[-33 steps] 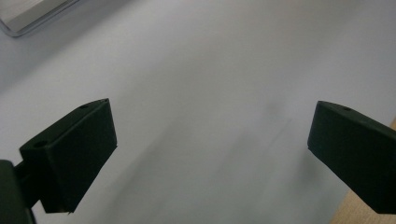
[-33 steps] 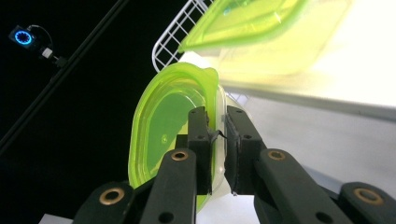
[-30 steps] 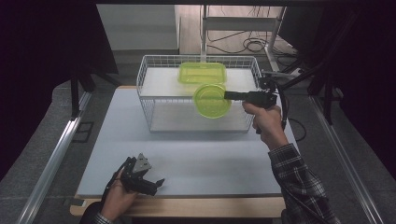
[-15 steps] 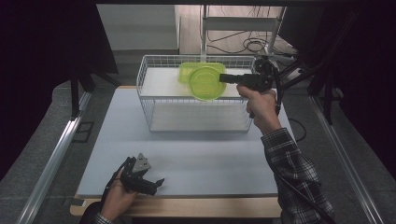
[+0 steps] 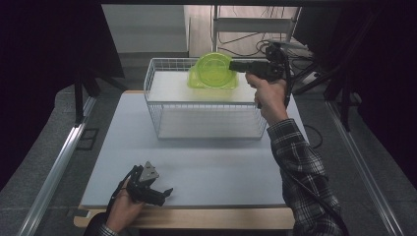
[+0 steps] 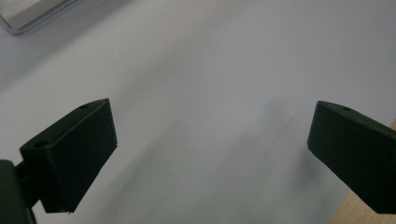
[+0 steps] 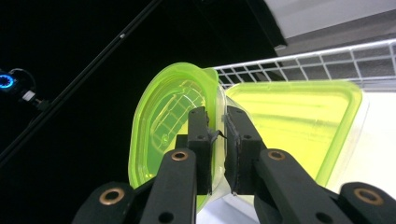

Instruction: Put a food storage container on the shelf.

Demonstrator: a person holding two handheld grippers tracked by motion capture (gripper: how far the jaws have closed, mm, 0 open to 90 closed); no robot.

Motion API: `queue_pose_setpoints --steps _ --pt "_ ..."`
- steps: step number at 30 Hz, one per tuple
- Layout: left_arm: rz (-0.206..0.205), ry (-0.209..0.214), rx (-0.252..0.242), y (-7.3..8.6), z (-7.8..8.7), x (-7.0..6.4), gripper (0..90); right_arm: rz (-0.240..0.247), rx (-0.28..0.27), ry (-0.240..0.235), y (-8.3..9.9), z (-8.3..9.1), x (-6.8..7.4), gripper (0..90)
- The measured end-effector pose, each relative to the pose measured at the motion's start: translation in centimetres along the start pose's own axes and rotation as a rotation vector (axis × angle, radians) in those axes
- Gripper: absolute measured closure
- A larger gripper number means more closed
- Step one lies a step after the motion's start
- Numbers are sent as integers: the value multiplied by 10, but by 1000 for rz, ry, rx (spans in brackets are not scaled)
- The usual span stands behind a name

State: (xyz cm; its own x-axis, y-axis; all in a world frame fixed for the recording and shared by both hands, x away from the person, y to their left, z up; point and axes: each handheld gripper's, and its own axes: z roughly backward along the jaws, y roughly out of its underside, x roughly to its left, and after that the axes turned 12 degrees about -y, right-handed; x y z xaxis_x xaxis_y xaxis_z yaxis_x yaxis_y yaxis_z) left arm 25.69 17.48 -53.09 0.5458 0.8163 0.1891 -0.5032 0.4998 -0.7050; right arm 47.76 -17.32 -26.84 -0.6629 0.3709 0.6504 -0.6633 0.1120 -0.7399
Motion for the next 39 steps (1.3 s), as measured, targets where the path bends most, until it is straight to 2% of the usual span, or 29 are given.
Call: queue_pose_setpoints --steps 12,20,23,25,28,32,35,39 --pt "-2 -1 6 0 -1 0 12 4 -25 65 -13 -14 -7 810" --pt "-2 0 7 1 0 0 12 -19 -28 85 -13 -23 -13 807" --pt "-6 -2 7 1 -1 0 12 -9 -28 108 -13 -24 -12 793" --pt "-10 -2 10 1 -1 0 12 9 -24 143 -13 -25 -10 773" --pt "-13 -2 12 1 -1 -1 12 29 -12 176 -13 -28 -10 683" --pt "-19 -4 18 1 -1 -1 13 27 -14 184 -14 -30 -11 665" --pt "-19 -1 20 1 -2 -1 13 60 4 227 -14 -32 -11 621" --pt "-19 -2 20 1 -2 -1 12 66 14 211 -14 -32 -12 546"
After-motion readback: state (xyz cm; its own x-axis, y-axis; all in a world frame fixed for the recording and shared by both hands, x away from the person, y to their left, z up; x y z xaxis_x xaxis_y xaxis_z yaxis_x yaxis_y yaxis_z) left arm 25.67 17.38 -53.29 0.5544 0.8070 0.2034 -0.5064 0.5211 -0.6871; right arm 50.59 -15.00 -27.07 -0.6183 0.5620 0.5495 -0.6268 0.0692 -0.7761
